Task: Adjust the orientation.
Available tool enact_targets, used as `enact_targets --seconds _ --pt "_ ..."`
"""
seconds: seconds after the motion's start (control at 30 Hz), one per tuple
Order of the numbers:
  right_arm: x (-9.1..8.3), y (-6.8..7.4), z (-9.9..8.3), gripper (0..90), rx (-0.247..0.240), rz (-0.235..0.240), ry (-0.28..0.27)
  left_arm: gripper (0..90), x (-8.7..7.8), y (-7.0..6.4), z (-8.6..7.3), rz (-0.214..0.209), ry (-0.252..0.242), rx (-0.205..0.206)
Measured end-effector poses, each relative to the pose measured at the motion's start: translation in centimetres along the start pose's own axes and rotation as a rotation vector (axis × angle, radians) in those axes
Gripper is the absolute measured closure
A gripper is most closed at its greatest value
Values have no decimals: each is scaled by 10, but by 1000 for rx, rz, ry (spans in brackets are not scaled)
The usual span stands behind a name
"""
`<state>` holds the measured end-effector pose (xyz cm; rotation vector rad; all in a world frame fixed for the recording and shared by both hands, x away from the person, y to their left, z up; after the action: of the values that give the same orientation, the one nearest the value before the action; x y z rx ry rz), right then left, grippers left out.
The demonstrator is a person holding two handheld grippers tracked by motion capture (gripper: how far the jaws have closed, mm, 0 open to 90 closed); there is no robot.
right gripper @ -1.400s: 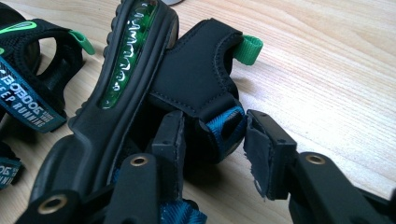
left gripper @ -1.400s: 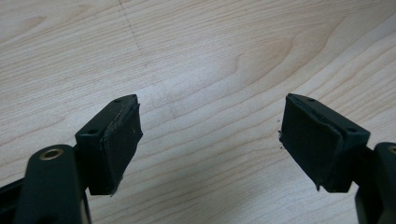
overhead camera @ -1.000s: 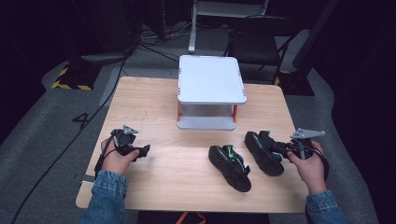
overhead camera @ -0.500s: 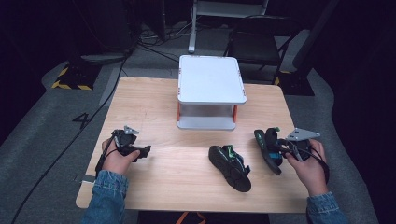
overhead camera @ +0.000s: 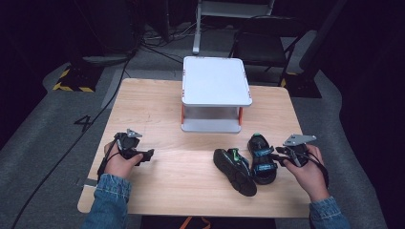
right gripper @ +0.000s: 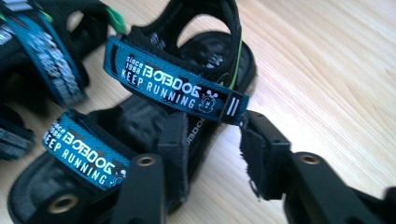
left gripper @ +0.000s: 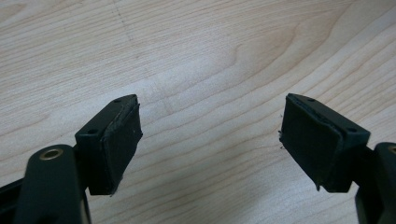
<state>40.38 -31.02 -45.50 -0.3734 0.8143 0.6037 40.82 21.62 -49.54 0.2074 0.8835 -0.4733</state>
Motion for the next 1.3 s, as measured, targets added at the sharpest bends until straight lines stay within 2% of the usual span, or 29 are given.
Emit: enact_targets --seconds 0.07,0.17,0.2,0.33,0.37,0.5,0.6,0.7,0.77,0.9,0.97,1.07,1.2,1.3 --pt "-2 -3 -2 582 16 -13 14 210 1 -1 0 -6 2 6" --pt "-8 -5 -2 551 98 5 -1 210 0 -1 1 -4 -1 5" --pt "-11 -5 -2 540 133 29 17 210 0 -1 1 -3 0 5" --pt "-6 0 -4 578 176 88 48 210 1 -2 0 -2 7 7" --pt "-3 1 -5 600 182 90 56 210 2 -2 1 -5 4 12" --pt "10 2 -5 647 214 51 42 210 2 -3 0 -5 12 16" --pt "13 1 -6 675 243 52 43 210 1 -3 -2 -4 12 10" --pt "13 -1 -5 792 257 40 50 211 1 -2 -5 2 13 4" --pt "12 -4 -4 850 249 -6 35 211 -1 -2 -8 4 17 5" --pt "6 -8 4 874 260 7 -31 212 -7 1 -15 12 10 -9" --pt "3 -7 10 875 265 13 -63 215 -10 2 -16 19 5 -16" --pt "-6 -3 22 876 254 15 -126 216 -14 2 -20 8 2 -22" --pt "-22 7 44 876 218 5 -233 218 -18 3 -23 14 -7 -36" --pt "-30 22 62 876 177 53 -288 221 -19 3 -24 16 -9 -36"
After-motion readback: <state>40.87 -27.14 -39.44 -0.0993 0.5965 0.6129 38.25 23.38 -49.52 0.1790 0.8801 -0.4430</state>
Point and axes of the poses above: each handheld gripper's, and its own axes: x roughly forward along the jaws, z roughly out of its top, y roughly to its left, the point moved 3 cm from there along x, roughly forward along the jaws, and after that the axes turned 5 degrees about x, right-handed, at the moved point
